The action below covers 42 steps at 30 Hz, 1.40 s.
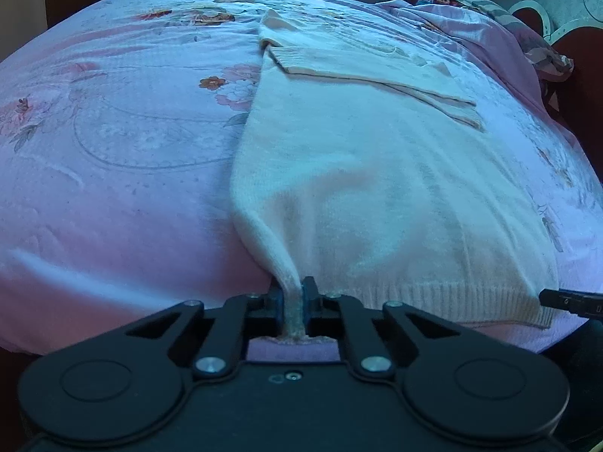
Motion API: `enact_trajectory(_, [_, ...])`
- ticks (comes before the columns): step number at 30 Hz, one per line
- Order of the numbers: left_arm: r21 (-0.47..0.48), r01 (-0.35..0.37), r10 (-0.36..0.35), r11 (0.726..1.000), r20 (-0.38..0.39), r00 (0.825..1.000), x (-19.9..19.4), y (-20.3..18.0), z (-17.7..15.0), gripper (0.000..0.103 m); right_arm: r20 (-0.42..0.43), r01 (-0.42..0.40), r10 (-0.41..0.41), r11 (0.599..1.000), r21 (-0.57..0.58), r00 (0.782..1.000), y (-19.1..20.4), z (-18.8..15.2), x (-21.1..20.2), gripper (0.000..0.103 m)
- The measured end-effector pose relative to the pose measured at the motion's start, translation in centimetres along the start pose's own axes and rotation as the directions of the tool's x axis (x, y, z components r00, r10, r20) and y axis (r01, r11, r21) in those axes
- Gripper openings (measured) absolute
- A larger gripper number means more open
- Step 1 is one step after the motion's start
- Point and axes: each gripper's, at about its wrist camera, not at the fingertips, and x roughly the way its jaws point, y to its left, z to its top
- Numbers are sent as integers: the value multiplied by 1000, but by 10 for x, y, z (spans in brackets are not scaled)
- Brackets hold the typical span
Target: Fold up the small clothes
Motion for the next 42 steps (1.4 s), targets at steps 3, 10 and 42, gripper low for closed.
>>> enact_trajectory(3, [-19, 23, -23, 1000, 2, 1000, -3, 1, 3, 6, -48, -76, 78, 995, 59, 996, -4, 0, 3, 7])
enact_trajectory(10, [-34, 98, -95, 995, 76, 993, -17, -5, 33, 6, 29, -201, 200, 964, 172, 979, -12, 33, -8, 6])
enact_trajectory(42, [-12, -91, 92, 996, 133, 987, 64, 8, 156, 66, 216, -59, 8, 971, 231, 976, -33, 156, 60, 62])
